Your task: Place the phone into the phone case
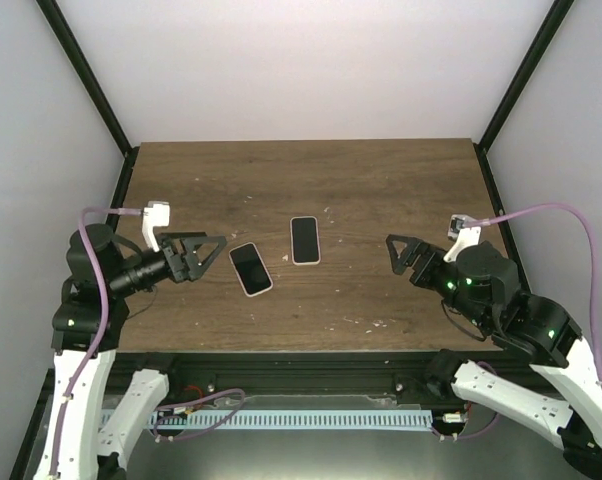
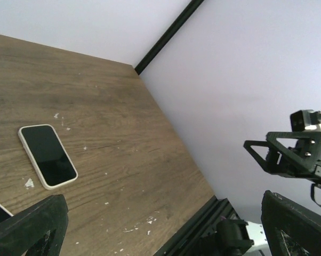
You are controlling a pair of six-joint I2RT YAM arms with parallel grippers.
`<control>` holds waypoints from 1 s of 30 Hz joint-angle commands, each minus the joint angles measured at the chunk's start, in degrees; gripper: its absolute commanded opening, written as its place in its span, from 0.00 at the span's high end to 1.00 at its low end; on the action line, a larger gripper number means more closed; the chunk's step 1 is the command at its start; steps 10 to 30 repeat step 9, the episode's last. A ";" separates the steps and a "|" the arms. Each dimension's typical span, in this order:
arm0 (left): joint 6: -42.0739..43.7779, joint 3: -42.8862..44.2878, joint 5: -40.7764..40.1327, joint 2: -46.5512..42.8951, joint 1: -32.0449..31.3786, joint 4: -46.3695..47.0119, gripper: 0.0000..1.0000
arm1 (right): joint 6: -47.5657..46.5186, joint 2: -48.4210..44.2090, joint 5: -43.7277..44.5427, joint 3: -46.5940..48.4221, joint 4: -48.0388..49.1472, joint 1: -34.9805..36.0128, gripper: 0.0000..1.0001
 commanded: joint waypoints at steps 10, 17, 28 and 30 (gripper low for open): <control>-1.78 -0.26 4.50 -0.63 -0.81 4.47 0.00 | 0.25 -0.34 -0.91 -0.81 1.40 0.01 0.00; -1.78 -0.26 4.50 -0.63 -0.81 4.47 0.00 | 0.25 -0.34 -0.91 -0.81 1.40 0.01 0.00; -1.78 -0.26 4.50 -0.63 -0.81 4.47 0.00 | 0.25 -0.34 -0.91 -0.81 1.40 0.01 0.00; -1.78 -0.26 4.50 -0.63 -0.81 4.47 0.00 | 0.25 -0.34 -0.91 -0.81 1.40 0.01 0.00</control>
